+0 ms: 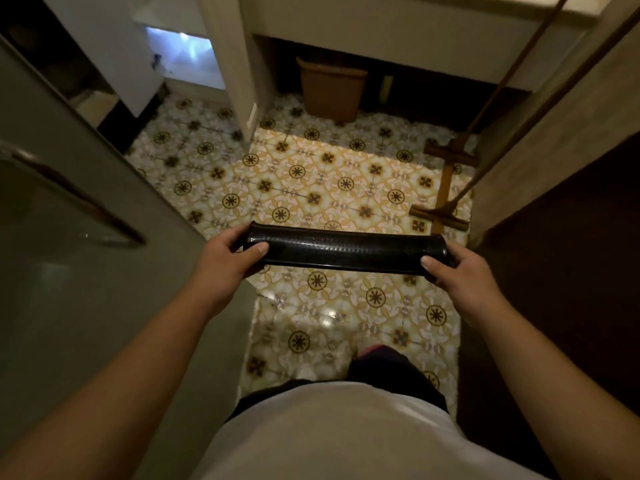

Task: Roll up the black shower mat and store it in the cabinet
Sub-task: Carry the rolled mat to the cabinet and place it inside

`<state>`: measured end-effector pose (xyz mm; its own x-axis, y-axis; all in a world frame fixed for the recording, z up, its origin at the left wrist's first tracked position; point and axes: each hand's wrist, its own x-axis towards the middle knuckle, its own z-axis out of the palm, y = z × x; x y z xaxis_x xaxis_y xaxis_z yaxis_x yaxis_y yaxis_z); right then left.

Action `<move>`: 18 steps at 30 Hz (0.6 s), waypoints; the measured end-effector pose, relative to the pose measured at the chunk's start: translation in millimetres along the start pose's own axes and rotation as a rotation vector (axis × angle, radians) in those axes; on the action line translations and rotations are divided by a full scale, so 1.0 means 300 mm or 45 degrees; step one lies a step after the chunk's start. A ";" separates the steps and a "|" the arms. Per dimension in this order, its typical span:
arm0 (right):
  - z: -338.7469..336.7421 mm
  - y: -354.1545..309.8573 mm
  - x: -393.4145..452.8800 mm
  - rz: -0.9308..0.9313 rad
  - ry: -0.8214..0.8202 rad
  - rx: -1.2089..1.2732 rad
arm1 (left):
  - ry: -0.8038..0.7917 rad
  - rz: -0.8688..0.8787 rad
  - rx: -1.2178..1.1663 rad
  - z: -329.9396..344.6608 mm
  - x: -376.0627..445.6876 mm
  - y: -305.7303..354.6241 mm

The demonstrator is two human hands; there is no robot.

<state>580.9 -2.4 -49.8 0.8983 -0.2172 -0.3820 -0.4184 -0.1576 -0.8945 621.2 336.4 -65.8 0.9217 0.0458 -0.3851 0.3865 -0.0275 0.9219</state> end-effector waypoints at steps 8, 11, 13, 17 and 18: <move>-0.010 -0.175 0.555 -0.051 -0.229 -0.065 | 0.227 -0.046 -0.038 0.099 0.350 0.090; -0.019 -0.265 0.775 -0.091 -0.343 -0.172 | 0.324 -0.064 -0.057 0.153 0.458 0.146; -0.019 -0.327 0.900 -0.106 -0.408 -0.199 | 0.417 -0.078 -0.109 0.189 0.504 0.189; 0.010 -0.432 1.125 -0.167 -0.523 -0.300 | 0.540 -0.066 -0.175 0.229 0.598 0.250; 0.032 -0.456 1.173 -0.178 -0.551 -0.318 | 0.580 -0.080 -0.192 0.228 0.622 0.253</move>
<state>955.5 -48.1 -63.9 0.8991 0.2326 -0.3709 -0.2619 -0.3931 -0.8814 824.7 274.6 -70.8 0.7761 0.4766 -0.4129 0.4007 0.1328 0.9065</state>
